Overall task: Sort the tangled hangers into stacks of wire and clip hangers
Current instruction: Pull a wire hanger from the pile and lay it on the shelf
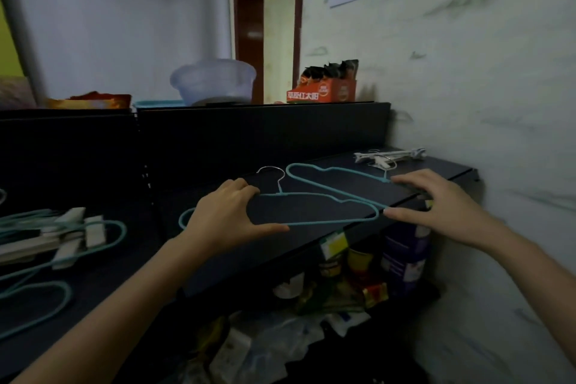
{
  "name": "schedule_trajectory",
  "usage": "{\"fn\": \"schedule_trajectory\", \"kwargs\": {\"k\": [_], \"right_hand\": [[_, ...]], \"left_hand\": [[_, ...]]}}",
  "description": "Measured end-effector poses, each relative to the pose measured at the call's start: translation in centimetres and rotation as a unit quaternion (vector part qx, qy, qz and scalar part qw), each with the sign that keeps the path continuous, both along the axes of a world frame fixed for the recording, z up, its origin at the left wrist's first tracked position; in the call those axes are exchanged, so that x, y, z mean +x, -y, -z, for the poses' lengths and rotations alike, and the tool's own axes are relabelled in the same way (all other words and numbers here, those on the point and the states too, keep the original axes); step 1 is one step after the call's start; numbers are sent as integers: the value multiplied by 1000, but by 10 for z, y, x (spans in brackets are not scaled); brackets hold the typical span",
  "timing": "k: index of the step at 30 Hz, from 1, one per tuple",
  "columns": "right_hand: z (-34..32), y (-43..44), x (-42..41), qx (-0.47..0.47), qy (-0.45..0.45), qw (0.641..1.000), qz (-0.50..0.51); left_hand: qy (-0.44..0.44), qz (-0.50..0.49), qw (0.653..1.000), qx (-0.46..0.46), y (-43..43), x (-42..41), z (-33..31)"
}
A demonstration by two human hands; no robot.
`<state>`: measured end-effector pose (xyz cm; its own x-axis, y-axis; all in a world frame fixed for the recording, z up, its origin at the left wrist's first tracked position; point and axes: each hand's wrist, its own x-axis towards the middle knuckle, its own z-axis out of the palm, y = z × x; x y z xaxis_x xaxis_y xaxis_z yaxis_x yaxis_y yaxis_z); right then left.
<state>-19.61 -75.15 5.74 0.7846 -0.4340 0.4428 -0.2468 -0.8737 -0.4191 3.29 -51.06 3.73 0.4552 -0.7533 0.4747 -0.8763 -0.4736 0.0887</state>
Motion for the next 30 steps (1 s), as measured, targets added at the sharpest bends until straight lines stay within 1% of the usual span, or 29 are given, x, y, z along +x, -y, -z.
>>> {"fn": "schedule_trajectory", "kwargs": {"k": [6,13,18,23,28,30], "right_hand": [[6,48,6,15,2,1000,-12],[12,87,53,16,-20,998,-62],[14,107,106,21,-55,990,-131],[21,117,156,34,-76,976,-200],[27,117,194,49,-106,959,-259],[28,115,206,47,-106,954,-275]], "left_hand": [[-8,-30,999,10,61,8,12],[-29,-90,995,39,100,44,34],[-16,-124,990,63,109,61,43],[-37,-142,984,99,113,64,51],[-58,-141,976,154,98,60,43],[-51,-151,974,163,83,56,36]]}}
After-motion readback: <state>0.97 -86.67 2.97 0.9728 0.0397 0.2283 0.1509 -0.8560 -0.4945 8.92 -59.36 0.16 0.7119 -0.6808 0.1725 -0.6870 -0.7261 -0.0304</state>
